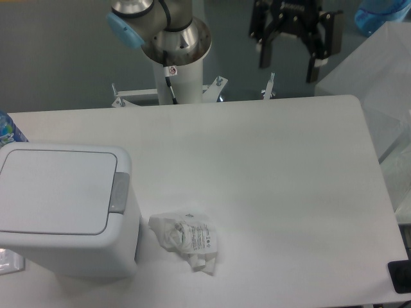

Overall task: Open the trash can
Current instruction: 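Move the open gripper down into view above the table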

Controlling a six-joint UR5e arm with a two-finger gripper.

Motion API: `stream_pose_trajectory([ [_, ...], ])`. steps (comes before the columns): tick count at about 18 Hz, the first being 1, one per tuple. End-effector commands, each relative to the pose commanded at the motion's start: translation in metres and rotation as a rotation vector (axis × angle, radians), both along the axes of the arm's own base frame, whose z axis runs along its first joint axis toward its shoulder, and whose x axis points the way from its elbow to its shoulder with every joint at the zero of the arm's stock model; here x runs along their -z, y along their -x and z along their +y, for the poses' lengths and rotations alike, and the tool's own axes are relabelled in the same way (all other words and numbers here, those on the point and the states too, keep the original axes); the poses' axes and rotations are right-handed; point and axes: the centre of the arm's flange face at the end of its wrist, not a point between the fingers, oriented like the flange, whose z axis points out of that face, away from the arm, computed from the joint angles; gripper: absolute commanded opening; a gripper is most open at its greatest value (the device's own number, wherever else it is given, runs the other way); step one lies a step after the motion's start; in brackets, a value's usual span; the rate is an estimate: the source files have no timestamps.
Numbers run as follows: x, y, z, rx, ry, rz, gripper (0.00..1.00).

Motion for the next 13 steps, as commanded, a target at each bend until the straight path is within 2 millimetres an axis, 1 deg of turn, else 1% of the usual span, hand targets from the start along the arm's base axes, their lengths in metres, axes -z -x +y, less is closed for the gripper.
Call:
stream_pose_trajectory([
  [2, -0.001, -0.006, 0.011, -0.039, -0.030, -0.022, 1.00],
  [4, 0.007, -0.013, 0.025, -0.045, -0.032, -0.057, 1.00],
  [6, 0.009, -0.019, 0.032, -0.096, -0.048, -0.111, 1.00],
  [7, 0.014, -0.022, 0.035, -0.137, -0.056, -0.156, 1.00],
  [10, 0.027, -0.036, 0.066, -0.229, -0.097, -0.260, 1.00],
  [12, 0.044, -0.036, 0.085, -0.294, -0.122, -0.324, 1.00],
  [13, 0.053, -0.041, 0.098, -0.306, -0.127, -0.351, 1.00],
])
